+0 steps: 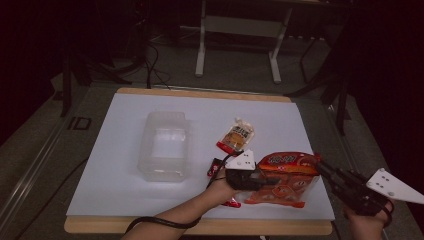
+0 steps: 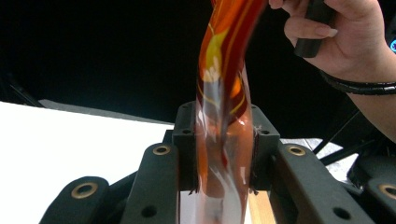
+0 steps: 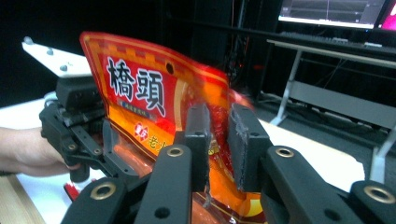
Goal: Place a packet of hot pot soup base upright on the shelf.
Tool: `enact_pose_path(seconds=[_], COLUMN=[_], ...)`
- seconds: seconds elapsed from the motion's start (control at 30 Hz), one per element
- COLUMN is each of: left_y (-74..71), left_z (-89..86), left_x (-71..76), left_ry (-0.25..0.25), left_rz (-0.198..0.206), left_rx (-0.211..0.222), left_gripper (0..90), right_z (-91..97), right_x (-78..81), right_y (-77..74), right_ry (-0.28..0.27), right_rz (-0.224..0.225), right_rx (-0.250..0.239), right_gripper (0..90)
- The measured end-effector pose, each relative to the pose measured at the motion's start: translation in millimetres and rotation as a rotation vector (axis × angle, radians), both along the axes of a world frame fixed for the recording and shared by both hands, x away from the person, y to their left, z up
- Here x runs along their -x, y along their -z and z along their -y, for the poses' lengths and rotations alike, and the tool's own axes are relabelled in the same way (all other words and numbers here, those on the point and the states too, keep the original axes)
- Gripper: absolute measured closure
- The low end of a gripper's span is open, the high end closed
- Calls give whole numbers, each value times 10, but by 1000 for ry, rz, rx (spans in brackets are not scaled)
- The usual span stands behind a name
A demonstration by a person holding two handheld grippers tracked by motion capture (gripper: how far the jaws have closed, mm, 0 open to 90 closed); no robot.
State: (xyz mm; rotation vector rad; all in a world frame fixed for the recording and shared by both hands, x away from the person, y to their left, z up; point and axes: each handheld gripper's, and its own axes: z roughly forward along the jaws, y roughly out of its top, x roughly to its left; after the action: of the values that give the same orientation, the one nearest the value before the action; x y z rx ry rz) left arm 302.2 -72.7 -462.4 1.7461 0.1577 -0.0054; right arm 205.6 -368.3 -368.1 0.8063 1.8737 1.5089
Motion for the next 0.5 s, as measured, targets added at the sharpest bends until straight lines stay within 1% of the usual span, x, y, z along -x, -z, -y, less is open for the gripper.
enact_pose_path(seconds=[0.07,0.1,0.13,0.2,0.23,0.27,0.3,0.37,0.43,0.5], left_y=[-25,-40,-58,-105,-136,-170,-206,-277,-339,-396], left_z=[-25,-37,-52,-78,-91,-104,-118,-153,-198,-258], left_x=[-8,-15,-25,-39,-44,-48,-51,-60,-71,-92], left_ry=[-9,-12,-15,-23,-28,-35,-43,-60,-77,-90], left_rz=[8,7,4,-1,7,10,16,29,30,31], left_rx=[-3,0,4,21,26,33,37,40,53,62], left_gripper=[715,715,715,715,715,715,715,715,714,715], right_z=[7,-3,-48,-68,-104,-155,-155,-200,-244,-266], right_x=[20,28,53,61,76,92,92,95,88,87], right_y=[-44,-64,-91,-98,-105,-110,-110,-105,-93,-82], right_ry=[-12,-11,9,12,21,29,29,41,55,66], right_rz=[9,12,25,30,37,42,42,47,41,40], right_rx=[-29,-26,2,10,28,46,46,55,75,70], right_gripper=[726,716,708,694,679,644,644,558,511,467])
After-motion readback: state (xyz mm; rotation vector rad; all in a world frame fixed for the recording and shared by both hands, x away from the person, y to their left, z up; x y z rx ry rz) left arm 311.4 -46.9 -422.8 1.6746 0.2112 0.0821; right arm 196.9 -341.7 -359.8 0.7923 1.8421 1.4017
